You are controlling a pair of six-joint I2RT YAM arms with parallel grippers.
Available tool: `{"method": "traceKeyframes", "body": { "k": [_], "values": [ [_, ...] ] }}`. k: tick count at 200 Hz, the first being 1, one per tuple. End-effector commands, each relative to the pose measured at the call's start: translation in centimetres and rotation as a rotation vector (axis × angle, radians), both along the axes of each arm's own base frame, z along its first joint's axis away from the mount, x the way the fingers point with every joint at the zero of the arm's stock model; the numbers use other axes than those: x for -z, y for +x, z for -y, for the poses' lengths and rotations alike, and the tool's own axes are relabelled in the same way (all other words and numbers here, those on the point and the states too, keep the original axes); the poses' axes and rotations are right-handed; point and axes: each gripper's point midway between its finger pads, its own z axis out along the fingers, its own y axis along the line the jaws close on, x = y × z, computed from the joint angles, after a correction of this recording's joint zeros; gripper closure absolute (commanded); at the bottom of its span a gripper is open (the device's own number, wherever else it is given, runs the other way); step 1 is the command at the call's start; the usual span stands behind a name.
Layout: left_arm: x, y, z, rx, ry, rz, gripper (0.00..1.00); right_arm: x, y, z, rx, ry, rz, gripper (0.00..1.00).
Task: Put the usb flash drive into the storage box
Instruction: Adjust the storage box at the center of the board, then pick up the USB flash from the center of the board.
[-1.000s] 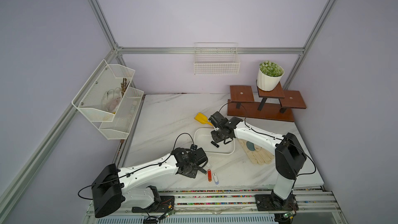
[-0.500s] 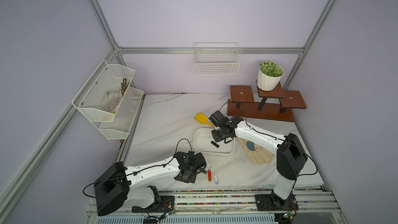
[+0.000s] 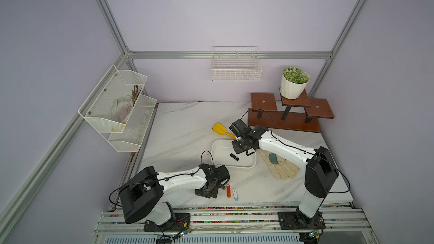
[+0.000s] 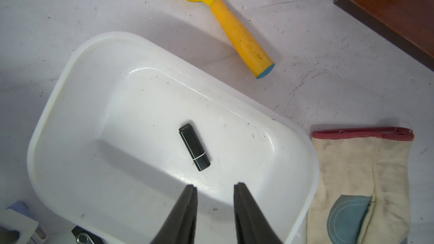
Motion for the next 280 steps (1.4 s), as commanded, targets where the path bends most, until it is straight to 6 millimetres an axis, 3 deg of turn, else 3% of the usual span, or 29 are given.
{"method": "traceKeyframes", "body": {
  "k": [1,50,75,108,140,175,241,280],
  "values": [
    [0.4,2.7,1.5,0.025,-0.016,0.063,1.0,-1.0,-0.1,0.8,0.01,-0.004,0.019,0.67],
    [0.1,5.0,1.9,0.049,-0.002,0.083,1.0,-1.0,-0.2,1.6,0.024,-0.016,0.018,0.68],
    [-2.1,5.8,3.2,0.08,-0.063,0.123,1.0,-0.9,-0.3,1.7,0.027,-0.014,0.016,0.67],
    [-7.0,5.5,1.7,0.095,-0.119,0.227,0.58,-1.1,-0.1,1.8,0.03,-0.012,0.019,0.67],
    [-9.5,4.7,-0.5,0.087,-0.16,0.307,0.33,-1.2,0.0,1.7,0.029,-0.009,0.021,0.67],
    [-8.3,4.2,-0.8,0.116,-0.16,0.296,0.25,-1.5,0.2,1.5,0.027,-0.001,0.025,0.67],
    [-4.4,4.5,-2.1,0.094,-0.039,0.27,0.27,-2.0,0.0,1.9,0.029,0.001,0.029,0.67],
    [-5.0,4.8,-1.9,0.117,-0.09,0.339,0.29,-1.9,0.0,2.2,0.031,-0.003,0.03,0.67]
  ]
}}
